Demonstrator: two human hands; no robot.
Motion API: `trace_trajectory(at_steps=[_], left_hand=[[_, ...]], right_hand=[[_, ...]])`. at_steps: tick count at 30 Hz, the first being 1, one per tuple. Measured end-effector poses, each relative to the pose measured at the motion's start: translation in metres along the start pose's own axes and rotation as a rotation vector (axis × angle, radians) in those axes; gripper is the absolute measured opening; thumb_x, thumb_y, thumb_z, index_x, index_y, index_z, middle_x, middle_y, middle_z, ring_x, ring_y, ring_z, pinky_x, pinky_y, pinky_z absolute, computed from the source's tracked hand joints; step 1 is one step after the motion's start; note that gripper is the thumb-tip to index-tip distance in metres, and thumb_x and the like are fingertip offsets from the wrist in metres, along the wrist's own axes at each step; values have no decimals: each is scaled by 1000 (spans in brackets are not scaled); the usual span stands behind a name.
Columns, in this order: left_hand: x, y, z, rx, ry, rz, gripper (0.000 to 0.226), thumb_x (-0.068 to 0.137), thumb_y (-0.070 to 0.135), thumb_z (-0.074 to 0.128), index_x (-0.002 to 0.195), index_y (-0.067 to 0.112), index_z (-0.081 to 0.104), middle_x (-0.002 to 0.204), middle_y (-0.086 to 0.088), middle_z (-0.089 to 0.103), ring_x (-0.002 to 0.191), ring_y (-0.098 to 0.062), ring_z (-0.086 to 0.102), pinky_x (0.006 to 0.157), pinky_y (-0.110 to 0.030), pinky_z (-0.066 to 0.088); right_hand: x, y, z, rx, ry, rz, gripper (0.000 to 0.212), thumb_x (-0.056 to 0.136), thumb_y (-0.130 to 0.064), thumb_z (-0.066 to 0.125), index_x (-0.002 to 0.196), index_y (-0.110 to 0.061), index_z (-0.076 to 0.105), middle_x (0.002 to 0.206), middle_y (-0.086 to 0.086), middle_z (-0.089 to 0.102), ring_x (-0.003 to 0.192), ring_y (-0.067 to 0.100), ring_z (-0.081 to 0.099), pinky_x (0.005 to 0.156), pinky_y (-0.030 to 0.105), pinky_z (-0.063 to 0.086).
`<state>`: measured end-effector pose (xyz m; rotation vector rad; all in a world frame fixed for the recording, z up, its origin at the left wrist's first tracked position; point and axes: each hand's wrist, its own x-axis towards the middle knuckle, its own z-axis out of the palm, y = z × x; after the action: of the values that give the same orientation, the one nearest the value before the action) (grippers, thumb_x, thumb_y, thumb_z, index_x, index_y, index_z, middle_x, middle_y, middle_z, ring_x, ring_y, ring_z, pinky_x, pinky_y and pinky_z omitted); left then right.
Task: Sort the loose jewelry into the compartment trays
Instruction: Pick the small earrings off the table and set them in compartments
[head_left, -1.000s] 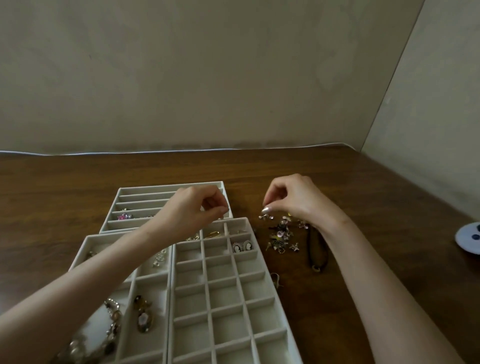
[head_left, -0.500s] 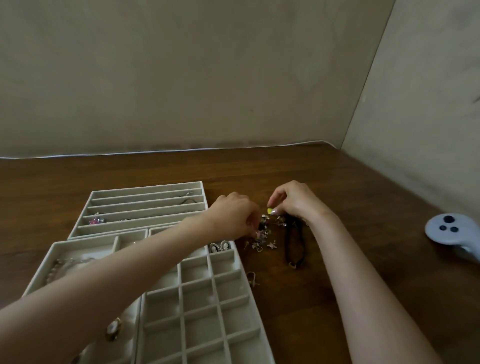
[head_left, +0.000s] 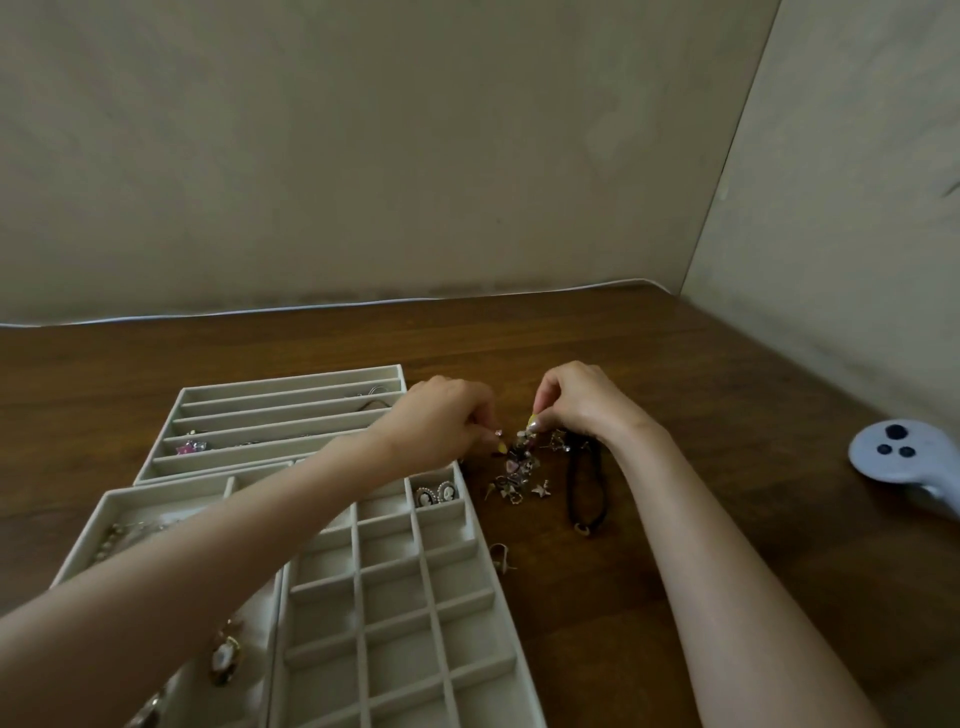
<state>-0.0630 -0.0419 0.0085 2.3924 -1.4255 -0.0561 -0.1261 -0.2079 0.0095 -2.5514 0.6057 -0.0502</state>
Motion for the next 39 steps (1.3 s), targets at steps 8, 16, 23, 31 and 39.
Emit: trace_trajectory(at_steps=[8, 16, 23, 31, 39], left_hand=[[-32, -15, -23, -284, 122, -38, 13, 84, 14, 66, 94, 15, 58, 82, 4, 69, 72, 0, 65, 68, -13, 50], [-74, -33, -36, -221, 123, -5, 13, 74, 5, 75, 78, 16, 69, 77, 8, 68, 72, -3, 65, 69, -18, 53], [-94, -45, -23, -135, 79, 118, 15, 76, 4, 73, 80, 18, 73, 84, 12, 64, 79, -1, 62, 71, -14, 50], [-97, -40, -18, 206, 118, 305, 23, 67, 18, 82, 77, 28, 64, 78, 15, 63, 71, -4, 60, 72, -21, 45], [-99, -53, -35, -19, 98, 69, 32, 75, 58, 56, 78, 28, 68, 77, 17, 64, 73, -1, 60, 64, -13, 45]], right_hand=[[-2, -5, 1, 112, 50, -128, 11, 80, -14, 72, 87, -16, 63, 100, -3, 61, 94, 11, 57, 83, 30, 48], [-2, -8, 6, 168, 123, -205, 10, 81, -8, 71, 87, -12, 64, 88, 0, 65, 75, 11, 67, 71, 24, 55], [0, -8, 10, 167, 123, -240, 9, 81, -9, 71, 86, -13, 65, 88, 0, 66, 77, 9, 66, 74, 24, 54], [1, -9, 13, 200, 140, -293, 7, 82, -10, 70, 86, -13, 65, 86, -1, 66, 77, 9, 67, 77, 28, 57], [-8, -22, 11, 243, 162, -395, 6, 83, -12, 70, 84, -17, 65, 81, -3, 67, 74, 5, 66, 76, 24, 55]])
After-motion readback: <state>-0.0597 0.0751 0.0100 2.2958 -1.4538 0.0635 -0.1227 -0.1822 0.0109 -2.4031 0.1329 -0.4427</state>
